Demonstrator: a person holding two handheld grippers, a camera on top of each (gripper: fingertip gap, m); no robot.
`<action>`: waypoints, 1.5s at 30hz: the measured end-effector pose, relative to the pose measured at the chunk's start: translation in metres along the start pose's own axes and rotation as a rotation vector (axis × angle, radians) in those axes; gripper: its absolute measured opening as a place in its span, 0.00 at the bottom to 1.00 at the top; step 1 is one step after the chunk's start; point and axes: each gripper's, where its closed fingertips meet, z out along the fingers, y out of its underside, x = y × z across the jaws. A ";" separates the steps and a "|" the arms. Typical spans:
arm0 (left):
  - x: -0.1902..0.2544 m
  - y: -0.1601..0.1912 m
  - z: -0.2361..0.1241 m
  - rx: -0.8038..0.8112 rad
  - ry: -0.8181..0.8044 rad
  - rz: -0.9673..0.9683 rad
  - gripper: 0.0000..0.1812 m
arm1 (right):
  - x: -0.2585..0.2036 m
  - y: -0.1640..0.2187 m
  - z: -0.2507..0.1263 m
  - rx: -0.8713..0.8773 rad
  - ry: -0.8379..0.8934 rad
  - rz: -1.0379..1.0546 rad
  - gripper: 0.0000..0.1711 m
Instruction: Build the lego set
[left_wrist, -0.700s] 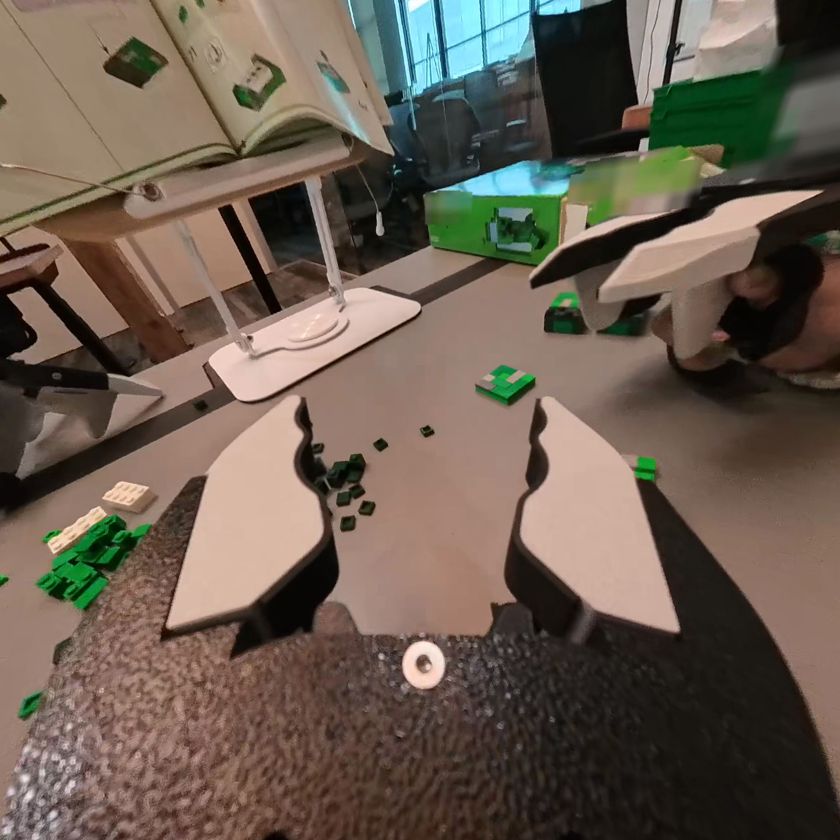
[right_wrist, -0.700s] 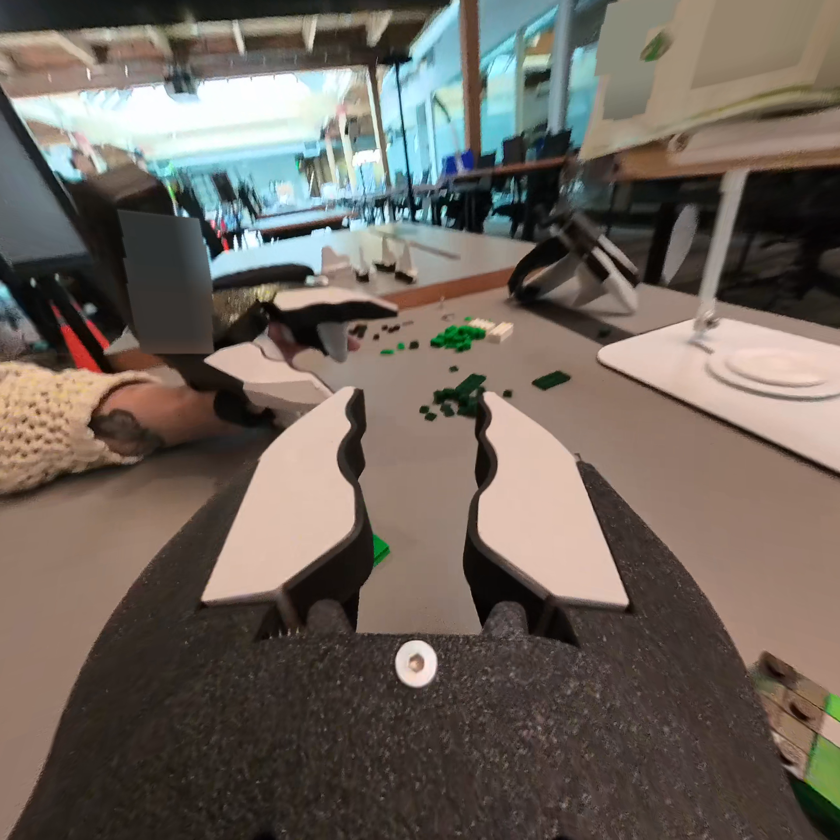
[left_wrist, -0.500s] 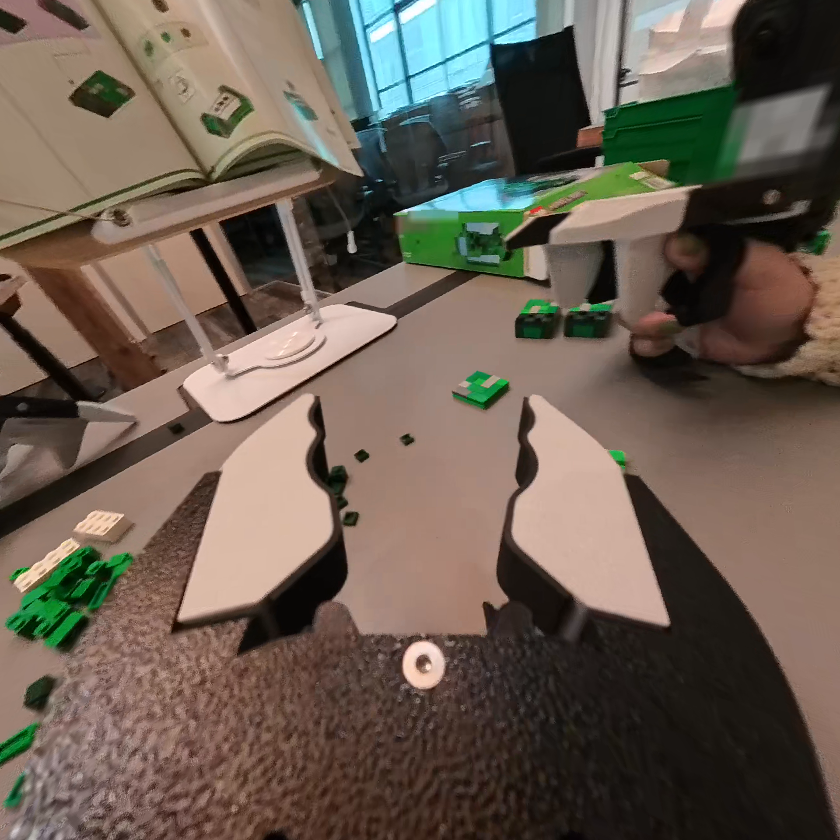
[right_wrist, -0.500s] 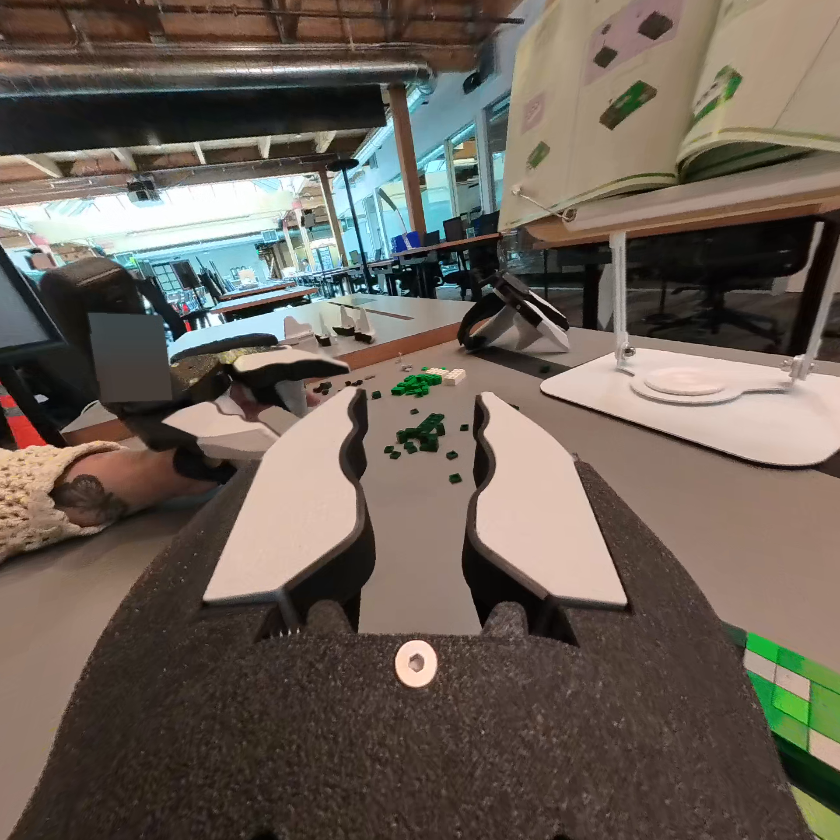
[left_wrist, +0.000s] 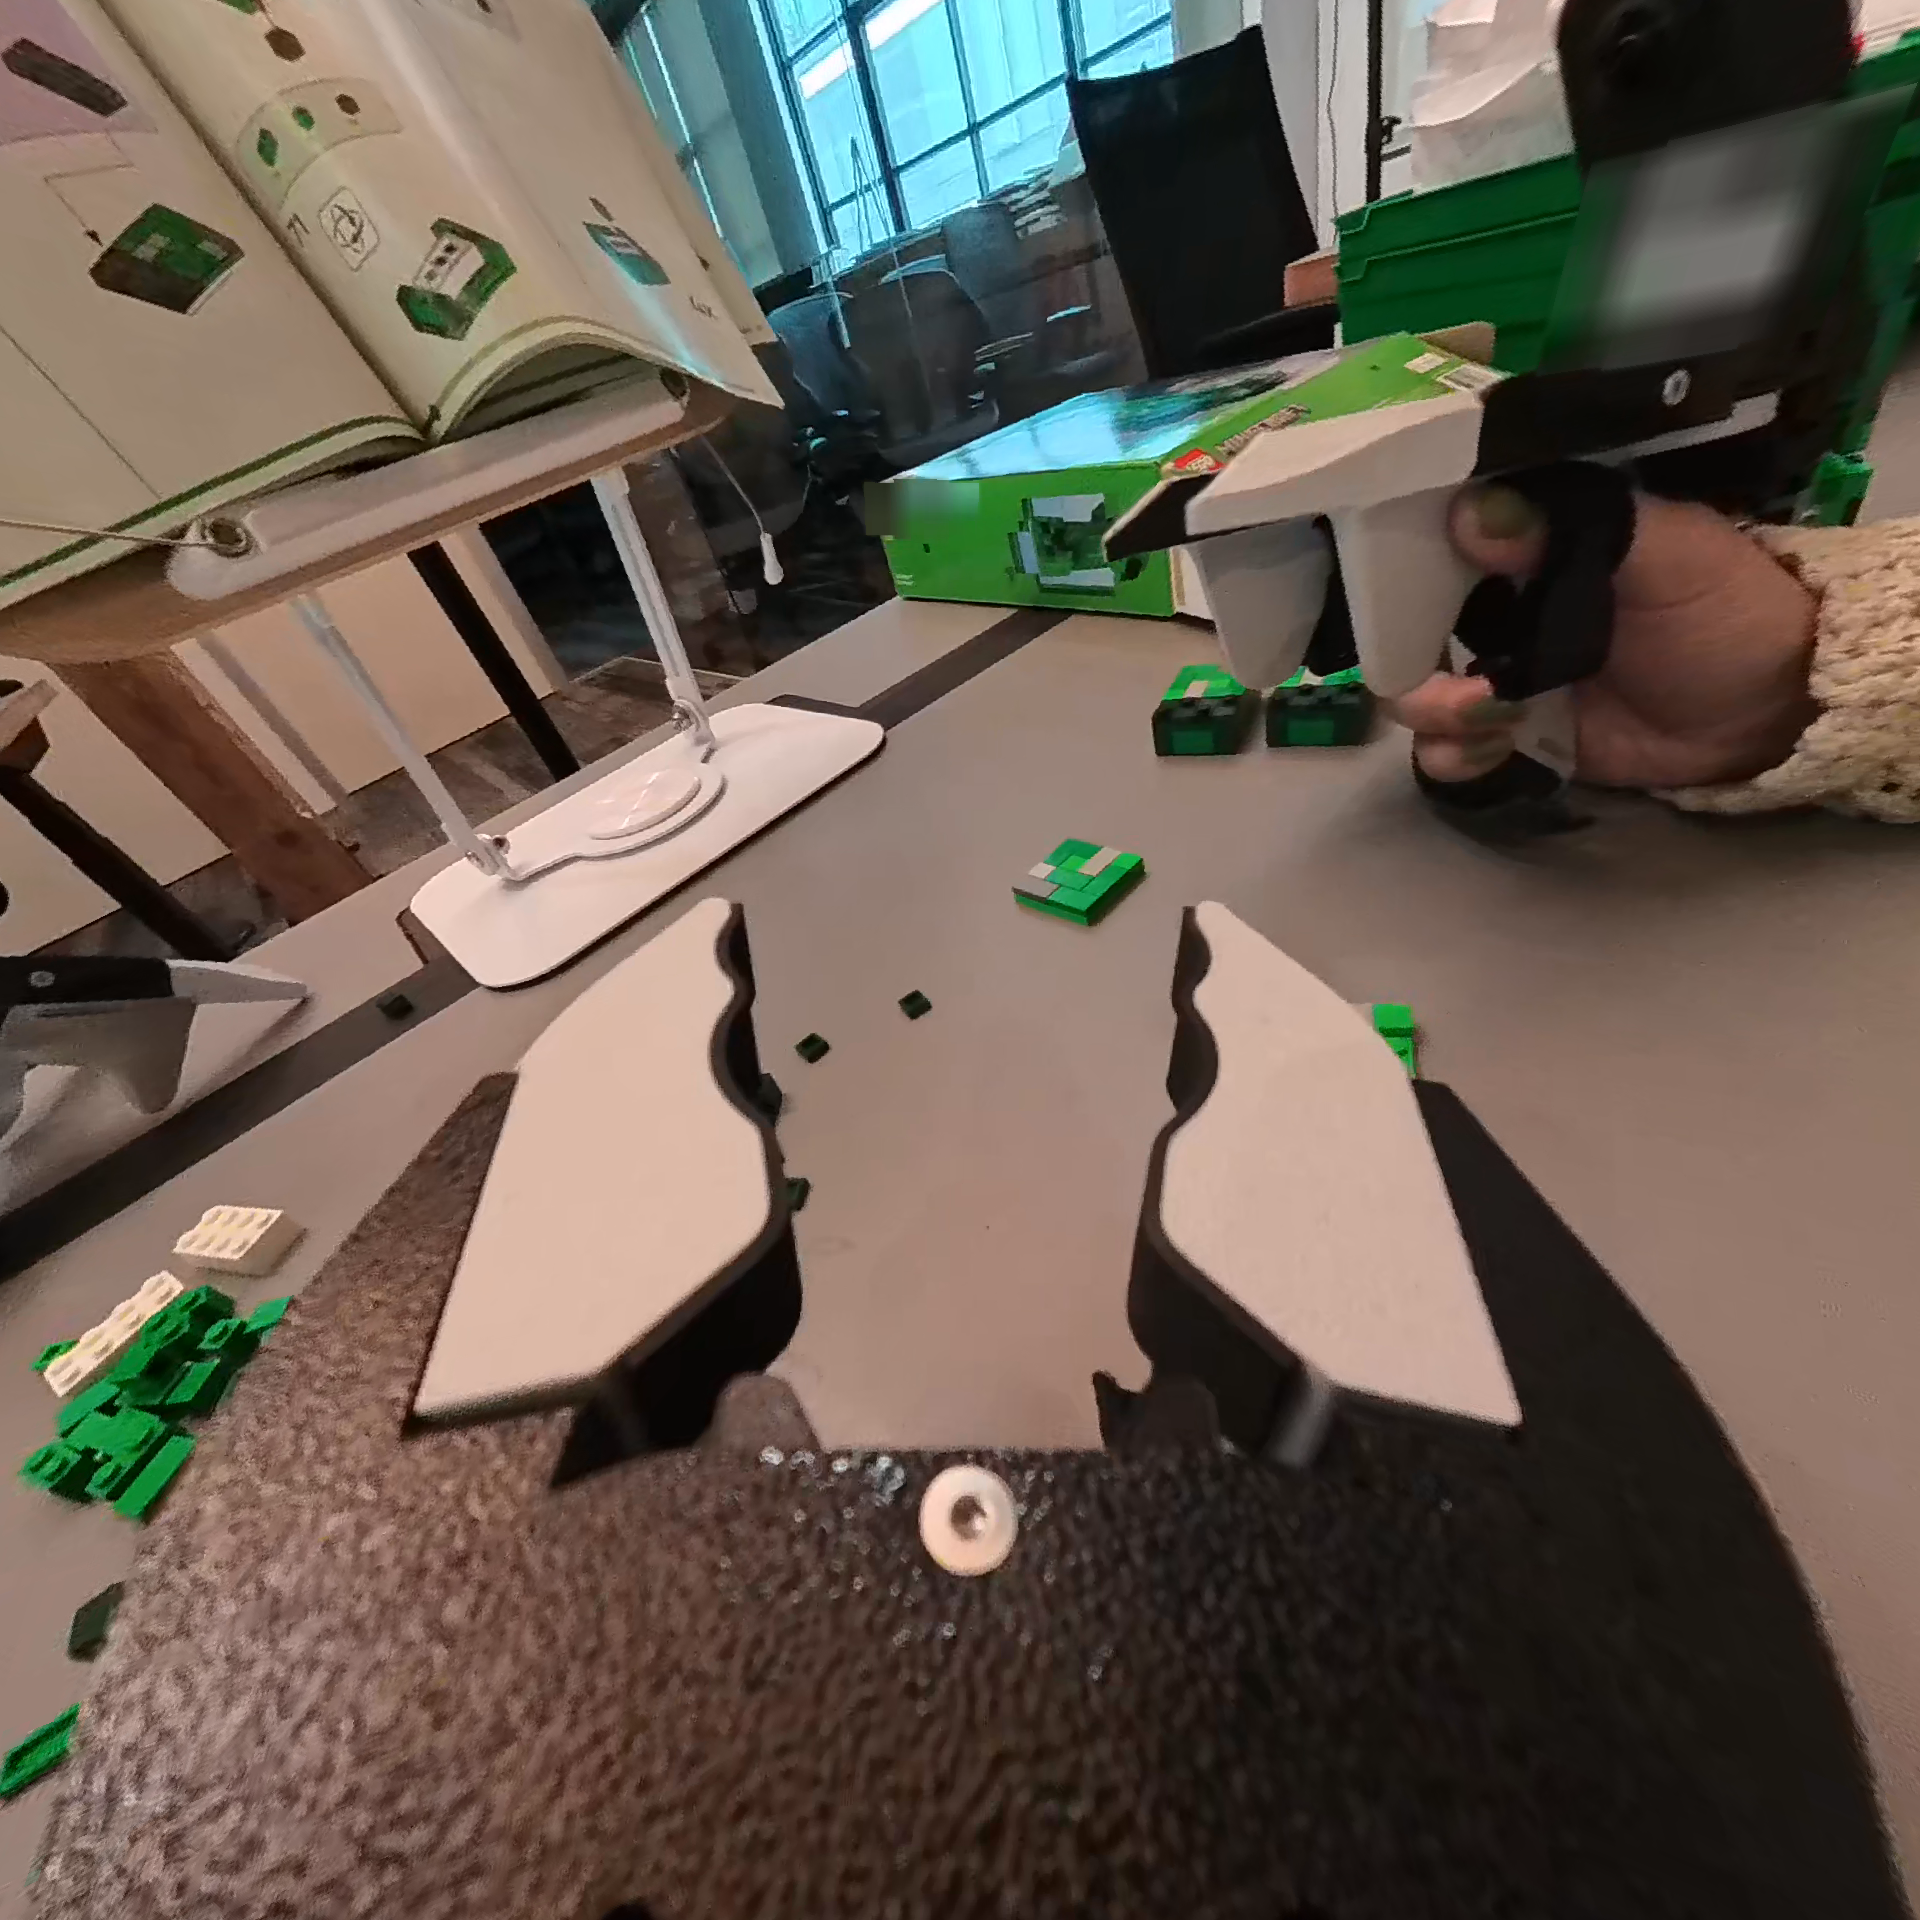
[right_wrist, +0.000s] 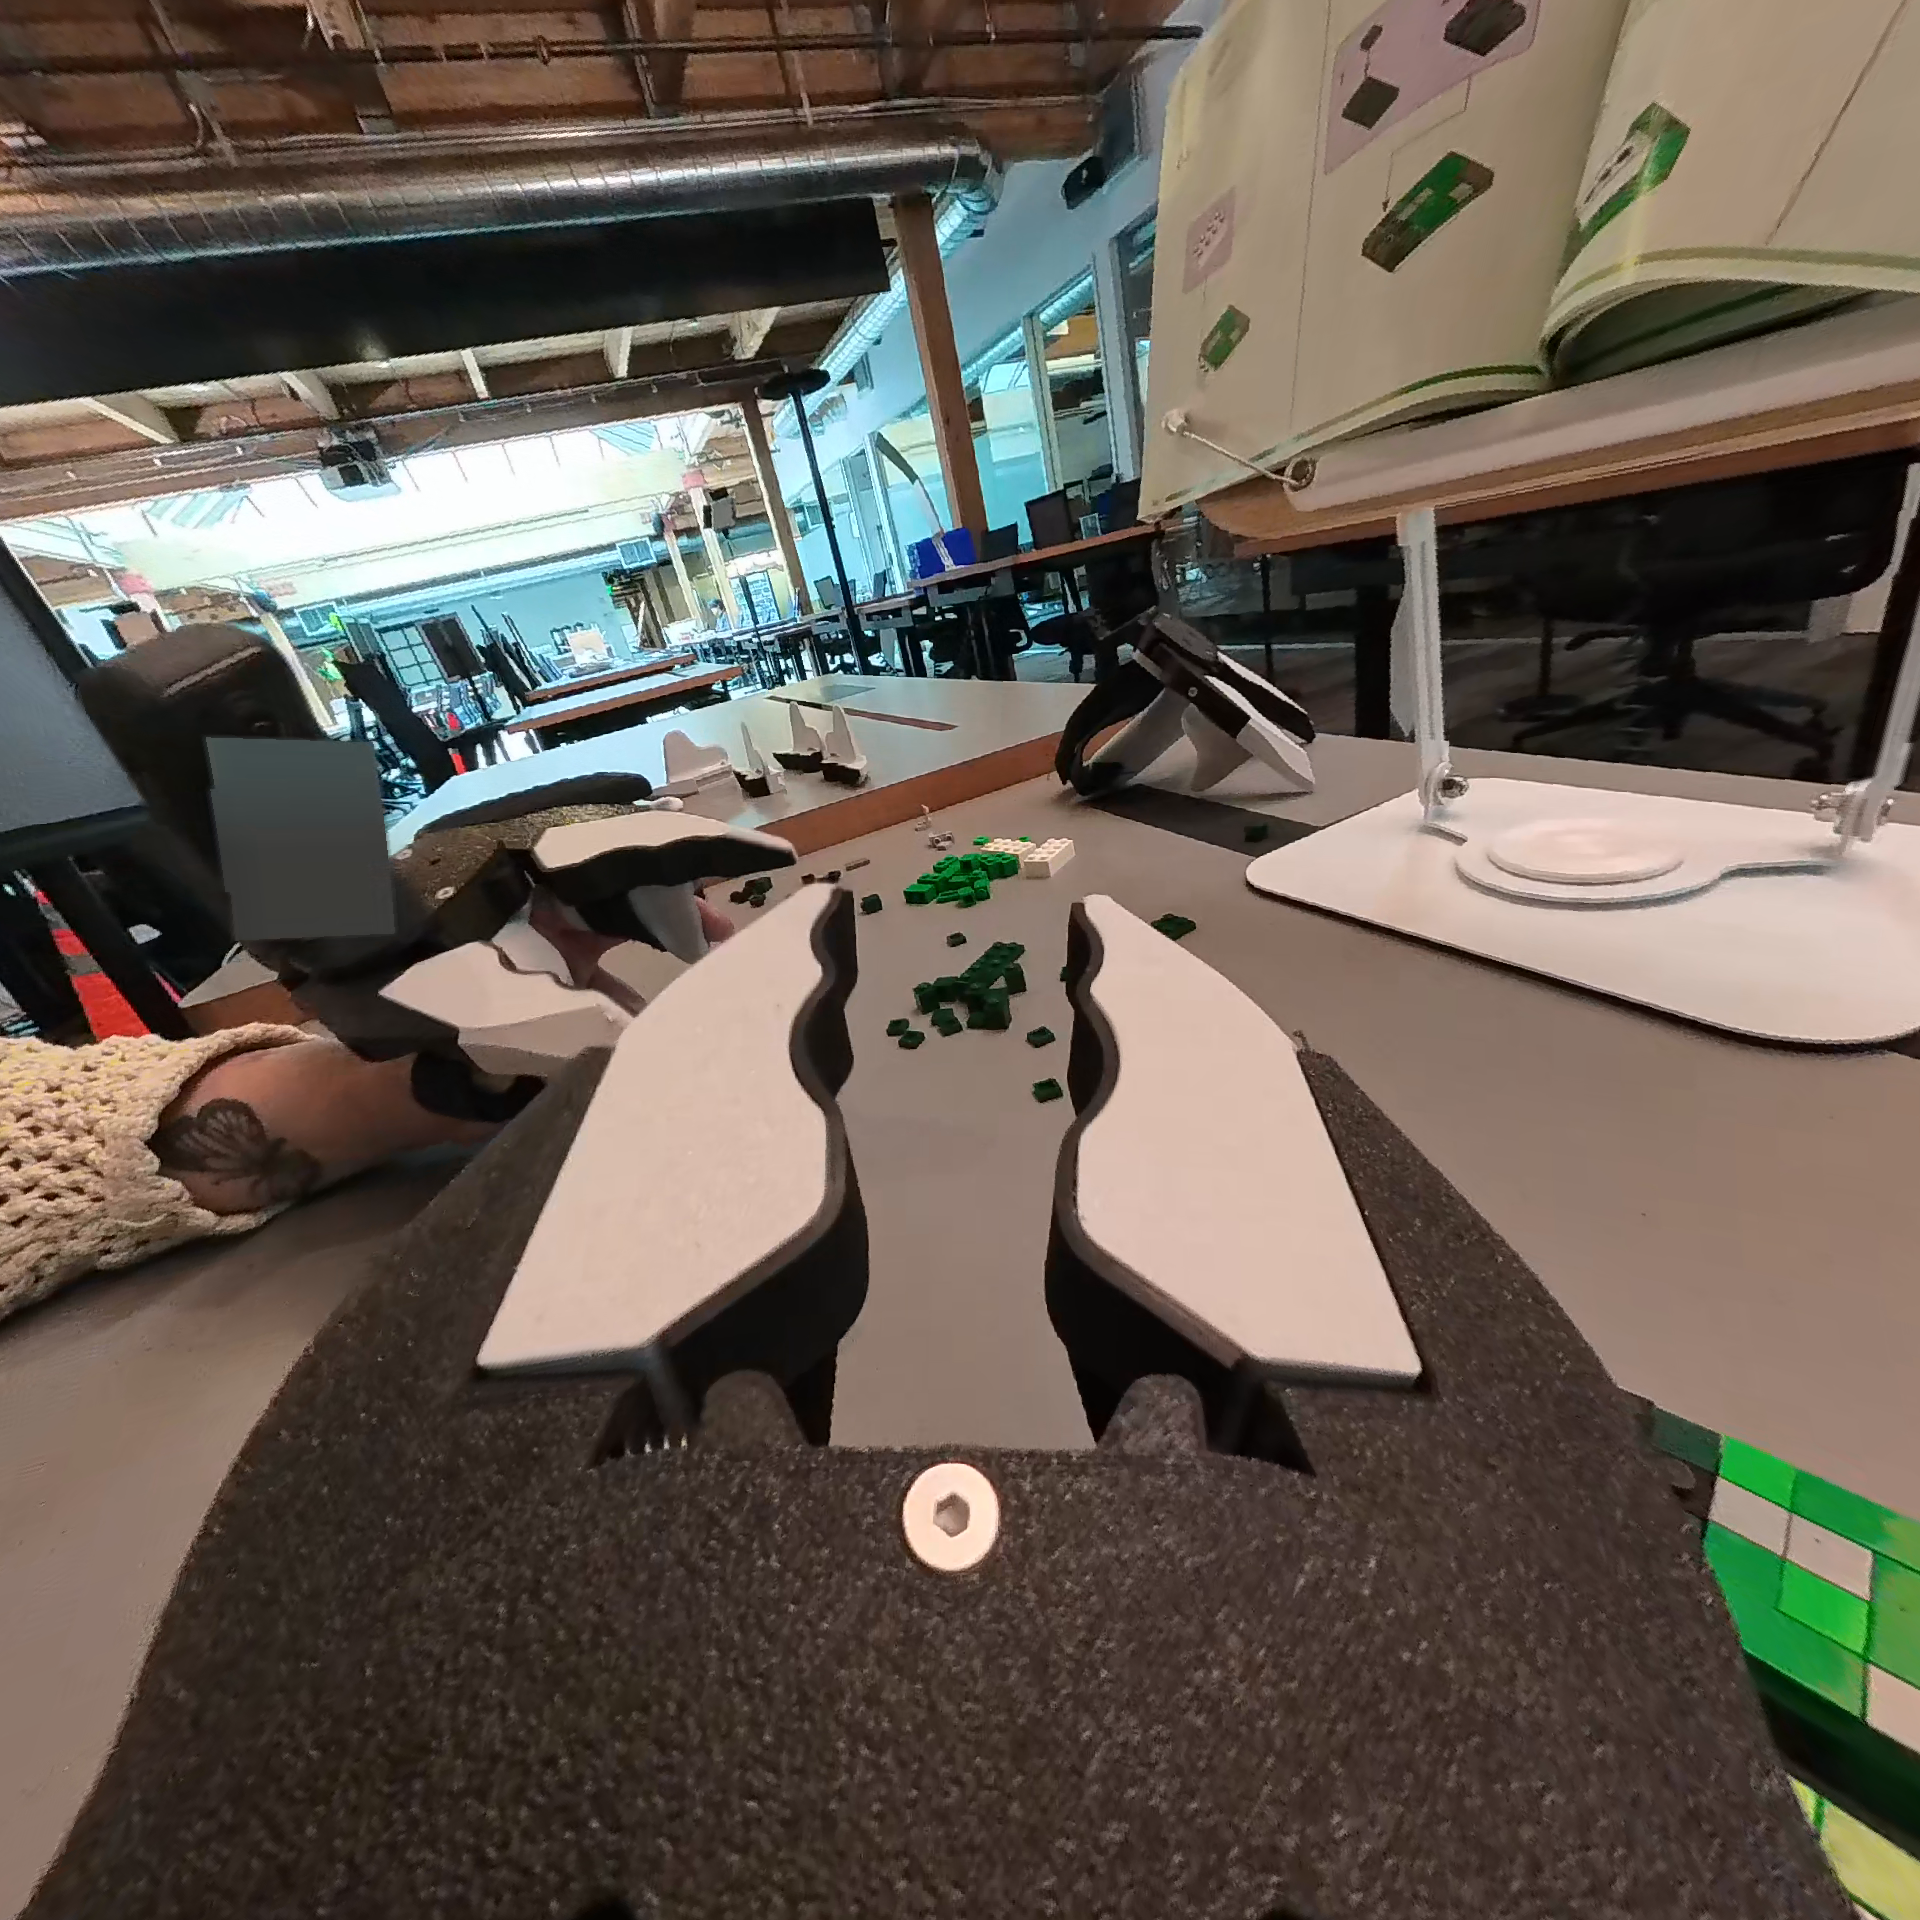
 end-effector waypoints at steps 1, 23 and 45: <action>-0.001 0.000 0.000 0.003 -0.001 -0.008 0.43 | -0.001 0.000 0.000 -0.002 0.000 -0.006 0.22; -0.034 -0.005 -0.011 0.100 -0.020 -0.325 0.42 | -0.005 0.004 0.003 -0.030 -0.010 -0.046 0.22; -0.032 -0.004 -0.009 0.077 -0.036 -0.289 0.42 | -0.001 0.003 0.002 -0.026 0.001 -0.010 0.22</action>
